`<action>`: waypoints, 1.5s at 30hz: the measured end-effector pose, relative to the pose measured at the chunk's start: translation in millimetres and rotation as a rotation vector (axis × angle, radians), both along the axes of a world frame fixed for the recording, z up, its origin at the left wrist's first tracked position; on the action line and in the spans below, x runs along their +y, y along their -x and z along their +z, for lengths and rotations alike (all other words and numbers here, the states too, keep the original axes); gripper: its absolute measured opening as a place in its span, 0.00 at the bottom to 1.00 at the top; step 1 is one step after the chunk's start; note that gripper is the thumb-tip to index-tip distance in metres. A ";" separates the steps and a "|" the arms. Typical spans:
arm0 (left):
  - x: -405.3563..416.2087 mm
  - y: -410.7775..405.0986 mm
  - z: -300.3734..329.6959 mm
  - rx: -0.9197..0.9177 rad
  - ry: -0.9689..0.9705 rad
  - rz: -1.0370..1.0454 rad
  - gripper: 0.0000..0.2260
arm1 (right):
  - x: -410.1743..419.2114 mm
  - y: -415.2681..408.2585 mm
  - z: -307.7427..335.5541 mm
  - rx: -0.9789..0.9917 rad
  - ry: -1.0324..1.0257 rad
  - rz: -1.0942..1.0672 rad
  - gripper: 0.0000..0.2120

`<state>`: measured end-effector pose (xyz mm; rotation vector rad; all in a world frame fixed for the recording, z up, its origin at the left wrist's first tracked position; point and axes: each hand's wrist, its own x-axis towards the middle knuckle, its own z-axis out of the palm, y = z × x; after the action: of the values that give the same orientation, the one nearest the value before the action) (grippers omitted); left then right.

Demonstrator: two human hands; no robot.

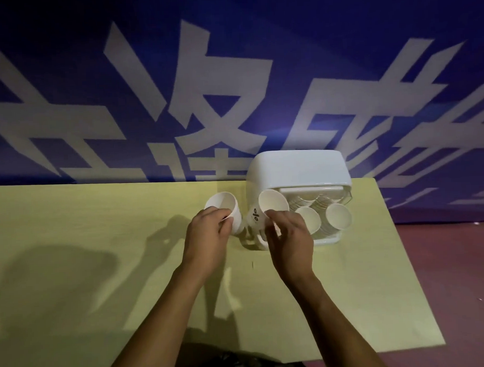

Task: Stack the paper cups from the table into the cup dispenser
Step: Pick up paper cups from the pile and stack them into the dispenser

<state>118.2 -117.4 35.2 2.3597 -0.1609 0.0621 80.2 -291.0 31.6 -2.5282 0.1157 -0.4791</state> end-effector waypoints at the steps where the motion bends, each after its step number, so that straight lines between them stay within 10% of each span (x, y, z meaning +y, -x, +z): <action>1: -10.5 3.1 0.1 -0.005 0.008 0.002 0.06 | -13.3 -0.4 1.7 -0.005 0.012 -0.001 0.09; 33: -138.1 -16.4 -59.6 0.181 -0.290 -0.231 0.09 | -131.8 -14.2 -72.4 0.309 0.377 0.222 0.08; 45: -135.5 -19.6 -65.1 0.103 -0.228 -0.157 0.10 | -132.0 -15.9 -79.4 0.296 0.221 0.212 0.05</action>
<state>137.8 -252.9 -29.9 2.5608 -0.3171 -0.1618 96.1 -423.0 -47.8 -2.7740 -0.1011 -0.0321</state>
